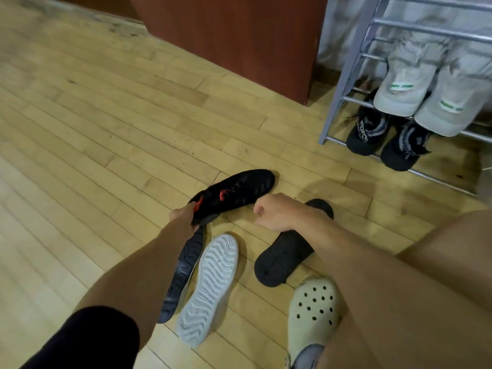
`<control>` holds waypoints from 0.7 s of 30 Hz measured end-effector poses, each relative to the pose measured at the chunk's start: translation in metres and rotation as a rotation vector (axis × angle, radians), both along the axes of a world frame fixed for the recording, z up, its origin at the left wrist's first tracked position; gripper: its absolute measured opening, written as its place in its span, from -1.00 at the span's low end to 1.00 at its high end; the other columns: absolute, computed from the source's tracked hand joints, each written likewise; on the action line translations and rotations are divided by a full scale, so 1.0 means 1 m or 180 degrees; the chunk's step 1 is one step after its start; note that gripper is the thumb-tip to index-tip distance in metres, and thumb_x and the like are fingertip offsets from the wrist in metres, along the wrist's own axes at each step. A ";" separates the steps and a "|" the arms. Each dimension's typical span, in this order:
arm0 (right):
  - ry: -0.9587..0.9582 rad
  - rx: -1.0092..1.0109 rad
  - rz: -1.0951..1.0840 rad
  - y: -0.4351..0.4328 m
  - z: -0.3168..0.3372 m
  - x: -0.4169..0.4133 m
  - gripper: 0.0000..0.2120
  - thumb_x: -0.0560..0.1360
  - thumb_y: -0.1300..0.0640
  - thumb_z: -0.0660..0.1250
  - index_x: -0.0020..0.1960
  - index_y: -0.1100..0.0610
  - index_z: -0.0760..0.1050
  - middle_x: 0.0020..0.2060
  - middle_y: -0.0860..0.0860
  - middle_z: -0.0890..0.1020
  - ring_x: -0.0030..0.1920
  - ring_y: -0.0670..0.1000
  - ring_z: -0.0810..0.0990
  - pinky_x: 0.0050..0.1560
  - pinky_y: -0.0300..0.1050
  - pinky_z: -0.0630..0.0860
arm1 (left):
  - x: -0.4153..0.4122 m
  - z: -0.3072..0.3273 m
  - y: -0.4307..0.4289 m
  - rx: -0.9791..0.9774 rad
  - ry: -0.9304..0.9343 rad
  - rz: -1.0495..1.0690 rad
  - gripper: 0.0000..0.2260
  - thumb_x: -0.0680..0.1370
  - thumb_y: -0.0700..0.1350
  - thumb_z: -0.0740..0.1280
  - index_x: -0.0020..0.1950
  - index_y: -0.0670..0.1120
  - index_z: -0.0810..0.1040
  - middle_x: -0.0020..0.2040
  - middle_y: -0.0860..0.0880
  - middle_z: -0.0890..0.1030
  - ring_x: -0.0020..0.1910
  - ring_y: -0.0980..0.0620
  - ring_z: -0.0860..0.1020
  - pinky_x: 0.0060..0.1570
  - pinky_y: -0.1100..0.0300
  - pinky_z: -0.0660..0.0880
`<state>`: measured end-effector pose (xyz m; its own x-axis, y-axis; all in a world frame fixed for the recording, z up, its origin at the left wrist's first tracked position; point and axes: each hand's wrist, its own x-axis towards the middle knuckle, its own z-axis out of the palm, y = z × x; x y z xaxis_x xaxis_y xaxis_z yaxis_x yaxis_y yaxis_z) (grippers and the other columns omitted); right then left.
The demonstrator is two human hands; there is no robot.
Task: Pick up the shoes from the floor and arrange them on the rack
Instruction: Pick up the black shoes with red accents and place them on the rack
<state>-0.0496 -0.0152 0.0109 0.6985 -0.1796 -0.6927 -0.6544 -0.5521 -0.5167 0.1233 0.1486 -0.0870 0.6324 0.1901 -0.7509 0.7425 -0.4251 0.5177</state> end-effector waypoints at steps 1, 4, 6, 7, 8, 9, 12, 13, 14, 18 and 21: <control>-0.0008 0.0034 -0.0013 0.000 0.000 0.001 -0.65 0.53 0.22 0.22 0.30 0.18 0.49 0.22 0.16 0.59 0.20 0.18 0.58 0.24 0.13 0.51 | -0.003 0.000 0.001 0.0064 0.0015 -0.0074 -0.61 0.45 -0.05 0.45 0.19 -0.19 0.50 0.07 -0.17 0.56 0.03 -0.12 0.59 -0.27 0.16 0.52; -0.0093 0.0184 -0.0129 0.002 0.005 0.001 -0.70 0.58 0.13 0.19 0.26 0.15 0.52 0.14 0.14 0.63 0.11 0.15 0.61 0.18 0.06 0.55 | -0.012 -0.006 0.011 0.0241 0.0084 -0.0512 -0.57 0.45 0.02 0.44 0.16 -0.26 0.51 -0.19 -0.18 0.55 -0.35 -0.04 0.50 -0.45 0.19 0.45; -0.0144 0.0288 -0.0234 0.004 0.010 0.000 -0.71 0.61 0.08 0.16 0.22 0.14 0.54 0.05 0.15 0.65 0.00 0.16 0.64 0.08 0.04 0.57 | -0.020 -0.004 0.016 0.0174 0.0219 -0.0684 -0.61 0.47 -0.05 0.43 0.15 -0.29 0.50 -0.30 -0.17 0.50 -0.47 -0.02 0.43 -0.53 0.23 0.49; -0.0164 0.0308 -0.0268 0.004 0.014 -0.002 -0.71 0.61 0.08 0.15 0.22 0.14 0.54 0.01 0.15 0.66 -0.02 0.17 0.64 0.05 0.04 0.58 | -0.026 0.000 0.017 0.0077 0.0251 -0.0660 -0.66 0.48 -0.10 0.43 0.12 -0.29 0.49 -0.30 -0.17 0.50 -0.46 -0.03 0.45 -0.56 0.23 0.53; -0.0170 0.0298 -0.0286 0.005 0.017 -0.004 -0.70 0.61 0.07 0.16 0.22 0.16 0.54 -0.03 0.14 0.66 -0.04 0.18 0.64 0.03 0.03 0.58 | -0.032 0.007 0.017 -0.0036 0.0251 -0.0620 -0.72 0.47 -0.15 0.43 0.05 -0.29 0.48 -0.27 -0.19 0.52 -0.43 -0.07 0.50 -0.56 0.19 0.55; -0.0176 0.0274 -0.0303 0.007 0.020 -0.005 -0.69 0.61 0.07 0.16 0.22 0.18 0.55 -0.09 0.13 0.63 -0.06 0.18 0.63 0.01 0.03 0.58 | -0.039 0.015 0.017 -0.0115 0.0233 -0.0589 -0.77 0.46 -0.18 0.44 -0.02 -0.28 0.47 -0.22 -0.21 0.54 -0.38 -0.10 0.54 -0.53 0.15 0.57; -0.0190 0.0116 -0.0428 0.012 0.028 -0.010 -0.74 0.60 0.09 0.19 0.01 0.22 0.59 -0.28 0.09 0.52 -0.23 0.12 0.54 -0.17 0.00 0.54 | -0.062 0.041 0.019 -0.0454 0.0198 -0.0556 -0.82 0.43 -0.26 0.45 -0.11 -0.28 0.46 -0.17 -0.24 0.57 -0.29 -0.13 0.58 -0.48 0.13 0.59; -0.0202 0.0025 -0.0506 0.015 0.030 -0.013 -0.75 0.59 0.11 0.19 -0.19 0.18 0.51 -0.37 0.07 0.45 -0.32 0.09 0.47 -0.28 -0.04 0.45 | -0.070 0.052 0.020 -0.0646 0.0229 -0.0502 -0.83 0.43 -0.30 0.43 -0.10 -0.29 0.46 -0.15 -0.26 0.57 -0.27 -0.13 0.58 -0.47 0.12 0.60; -0.0206 -0.0038 -0.0613 0.018 0.033 -0.016 -0.70 0.59 0.12 0.19 -0.31 0.16 0.39 -0.42 0.04 0.37 -0.39 0.06 0.39 -0.34 -0.08 0.36 | -0.078 0.062 0.022 -0.0863 0.0274 -0.0431 -0.86 0.44 -0.32 0.41 -0.11 -0.30 0.46 -0.12 -0.27 0.56 -0.24 -0.13 0.58 -0.41 0.10 0.61; -0.0202 -0.0135 -0.0846 0.034 0.051 -0.030 -0.72 0.59 -0.04 0.22 -0.15 0.15 0.47 -0.18 0.07 0.54 -0.19 0.06 0.54 -0.23 -0.11 0.46 | -0.100 0.105 0.035 -0.1405 0.0318 -0.0581 -0.91 0.49 -0.32 0.36 -0.07 -0.32 0.49 -0.04 -0.29 0.58 -0.14 -0.14 0.60 -0.35 0.11 0.63; -0.0261 0.0257 -0.1229 0.046 0.069 -0.042 -0.35 0.53 -0.23 0.26 0.40 0.24 0.34 0.27 0.13 0.52 0.17 0.12 0.58 0.04 -0.07 0.59 | -0.112 0.142 0.043 -0.2014 0.0417 -0.1002 -0.80 0.51 -0.31 0.32 0.10 -0.38 0.51 0.04 -0.31 0.57 -0.06 -0.14 0.60 -0.25 0.13 0.65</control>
<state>-0.0915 0.0306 0.0800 0.6438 -0.3870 -0.6601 -0.7606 -0.2292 -0.6074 0.0114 0.1920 0.0548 0.4829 -0.4832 -0.7303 0.7069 -0.2771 0.6508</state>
